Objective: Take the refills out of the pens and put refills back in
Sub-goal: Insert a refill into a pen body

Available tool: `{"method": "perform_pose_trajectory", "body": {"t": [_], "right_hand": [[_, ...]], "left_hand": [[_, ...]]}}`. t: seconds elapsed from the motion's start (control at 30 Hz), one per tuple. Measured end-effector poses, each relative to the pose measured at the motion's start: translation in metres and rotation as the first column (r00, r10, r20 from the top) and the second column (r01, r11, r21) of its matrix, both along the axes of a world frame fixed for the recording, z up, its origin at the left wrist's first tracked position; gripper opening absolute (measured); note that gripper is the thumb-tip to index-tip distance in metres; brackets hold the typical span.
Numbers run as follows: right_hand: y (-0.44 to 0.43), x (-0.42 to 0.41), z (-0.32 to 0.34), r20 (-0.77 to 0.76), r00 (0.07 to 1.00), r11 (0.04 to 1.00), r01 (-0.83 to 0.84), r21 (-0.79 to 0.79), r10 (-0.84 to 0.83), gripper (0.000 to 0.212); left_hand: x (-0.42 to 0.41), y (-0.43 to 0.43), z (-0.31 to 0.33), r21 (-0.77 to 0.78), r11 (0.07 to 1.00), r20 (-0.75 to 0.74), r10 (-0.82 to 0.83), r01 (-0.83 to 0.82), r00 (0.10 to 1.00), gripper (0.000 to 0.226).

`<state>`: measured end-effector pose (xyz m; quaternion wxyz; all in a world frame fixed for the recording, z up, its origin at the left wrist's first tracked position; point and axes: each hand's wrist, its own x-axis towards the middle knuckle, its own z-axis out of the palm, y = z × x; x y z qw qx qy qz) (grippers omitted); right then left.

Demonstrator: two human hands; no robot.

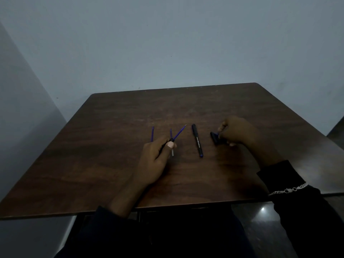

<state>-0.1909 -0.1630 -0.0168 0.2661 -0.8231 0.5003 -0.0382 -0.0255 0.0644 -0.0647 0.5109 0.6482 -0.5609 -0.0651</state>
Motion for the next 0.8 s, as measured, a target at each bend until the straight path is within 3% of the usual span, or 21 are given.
{"method": "perform_pose_trajectory", "body": {"t": [0.17,0.3,0.37,0.47,0.53,0.63,0.7,0.8], "right_hand": [[0.007,-0.001,0.010,-0.193,0.981,0.988,-0.036,-0.147,0.007,0.020],[0.008,-0.002,0.014,-0.232,0.973,0.986,-0.041,-0.162,0.002,0.021],[0.004,-0.004,0.014,-0.140,0.990,0.982,-0.032,-0.188,0.006,0.024],[0.003,-0.006,0.010,0.255,0.965,0.986,-0.011,-0.167,0.054,0.024],[0.012,-0.002,0.008,0.558,0.828,0.998,-0.065,-0.018,0.064,0.015],[0.028,0.010,0.002,0.865,0.501,0.931,-0.315,0.186,-0.003,0.014],[0.037,0.017,-0.004,0.934,0.352,0.887,-0.412,0.211,-0.059,0.012],[0.041,0.022,-0.011,0.956,0.277,0.852,-0.473,0.226,-0.099,0.007]], "left_hand": [[0.000,0.001,0.000,0.006,1.000,0.012,-0.006,0.006,1.000,0.031],[0.000,0.001,0.000,0.004,1.000,0.024,0.004,-0.005,1.000,0.030],[0.001,0.001,0.000,0.000,1.000,0.025,0.006,-0.006,1.000,0.029],[0.001,0.001,-0.001,0.009,1.000,0.014,0.008,-0.008,1.000,0.029],[0.002,0.000,-0.002,0.016,1.000,0.019,0.016,-0.016,1.000,0.028],[0.001,0.000,-0.001,0.002,0.999,0.038,0.038,-0.038,0.999,0.029],[0.000,0.001,0.000,-0.004,0.999,0.048,0.050,-0.050,0.998,0.031],[0.000,0.000,-0.001,0.009,0.999,0.060,0.048,-0.049,0.997,0.031]]}}
